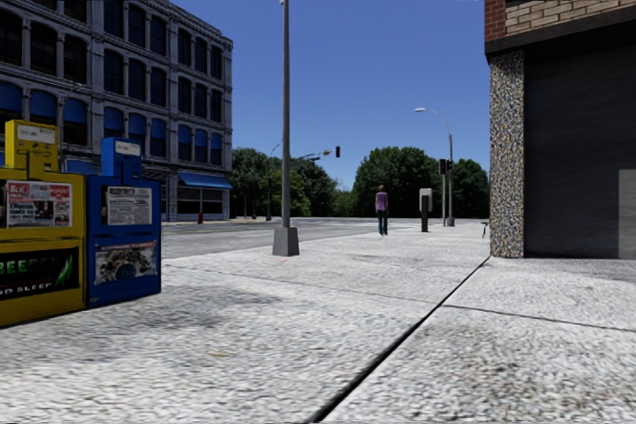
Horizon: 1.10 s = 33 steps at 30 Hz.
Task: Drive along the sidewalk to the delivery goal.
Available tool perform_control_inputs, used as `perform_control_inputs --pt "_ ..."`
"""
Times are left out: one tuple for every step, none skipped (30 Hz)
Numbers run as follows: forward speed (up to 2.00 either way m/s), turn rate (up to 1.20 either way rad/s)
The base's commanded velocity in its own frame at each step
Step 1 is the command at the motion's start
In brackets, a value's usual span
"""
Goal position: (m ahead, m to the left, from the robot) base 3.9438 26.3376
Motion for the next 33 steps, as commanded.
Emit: perform_control_inputs --pt "2.00 -0.27" --pt "2.00 -0.27" --pt "2.00 -0.30" --pt "2.00 -0.30" --pt "2.00 -0.32" --pt "2.00 -0.33" --pt "2.00 -0.34" --pt "2.00 -0.34" --pt "2.00 -0.34" --pt "2.00 -0.34" --pt "2.00 -0.34" --pt "2.00 -0.34" --pt "2.00 -0.34" --pt "2.00 -0.34" --pt "2.00 -0.34" --pt "2.00 -0.34" --pt "2.00 -0.34" --pt "2.00 -0.34" --pt "2.00 -0.34" --pt "2.00 -0.34" --pt "2.00 -0.34" --pt "2.00 -0.34" --pt "2.00 -0.34" --pt "2.00 -0.34" --pt "2.00 -0.34" --pt "2.00 -0.34" --pt "2.00 -0.34" --pt "2.00 -0.34" --pt "2.00 -0.34" --pt "2.00 -0.34" --pt "2.00 -0.34" --pt "2.00 -0.33" --pt "2.00 -0.23"
